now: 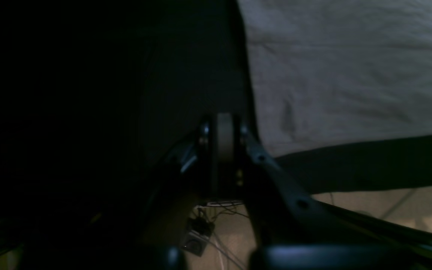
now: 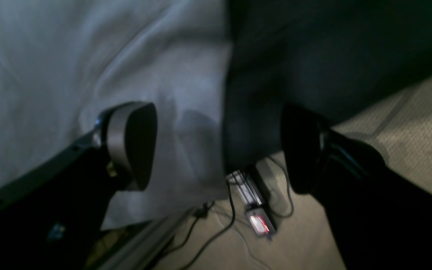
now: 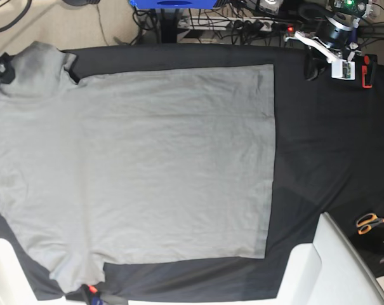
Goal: Fold the T-shirt properly
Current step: 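Move both grippers down to the two corners of the shirt's edge, then pinch the shirt edge with both grippers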
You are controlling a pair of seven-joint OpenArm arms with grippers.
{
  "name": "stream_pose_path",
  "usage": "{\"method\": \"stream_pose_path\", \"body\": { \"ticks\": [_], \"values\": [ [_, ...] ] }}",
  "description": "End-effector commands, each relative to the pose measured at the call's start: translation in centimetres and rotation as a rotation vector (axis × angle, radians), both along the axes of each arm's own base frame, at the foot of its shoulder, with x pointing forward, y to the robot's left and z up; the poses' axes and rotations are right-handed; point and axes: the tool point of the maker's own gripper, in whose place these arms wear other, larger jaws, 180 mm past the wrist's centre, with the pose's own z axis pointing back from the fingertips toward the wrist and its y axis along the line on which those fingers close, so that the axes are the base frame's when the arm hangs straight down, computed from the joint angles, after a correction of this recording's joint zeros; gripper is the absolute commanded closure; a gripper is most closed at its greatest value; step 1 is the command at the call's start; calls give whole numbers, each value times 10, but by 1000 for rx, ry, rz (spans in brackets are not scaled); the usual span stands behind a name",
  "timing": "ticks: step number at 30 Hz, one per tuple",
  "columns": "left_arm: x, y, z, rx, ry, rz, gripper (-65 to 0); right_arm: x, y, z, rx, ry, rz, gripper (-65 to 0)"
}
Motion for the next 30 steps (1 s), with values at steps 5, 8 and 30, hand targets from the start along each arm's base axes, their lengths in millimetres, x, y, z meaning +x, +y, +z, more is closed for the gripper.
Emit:
{"method": "stream_pose_path", "body": {
  "ticks": [5, 8, 30],
  "values": [
    [-2, 7, 2, 4, -12, 14, -20, 13, -7, 10, -30, -41, 27, -489],
    [-7, 9, -5, -2, 9, 25, -20, 14, -7, 10, -30, -44, 25, -489],
    [10, 4, -8, -231, -66, 170, -23, 8, 32, -10, 51, 21, 99, -266]
  ]
}}
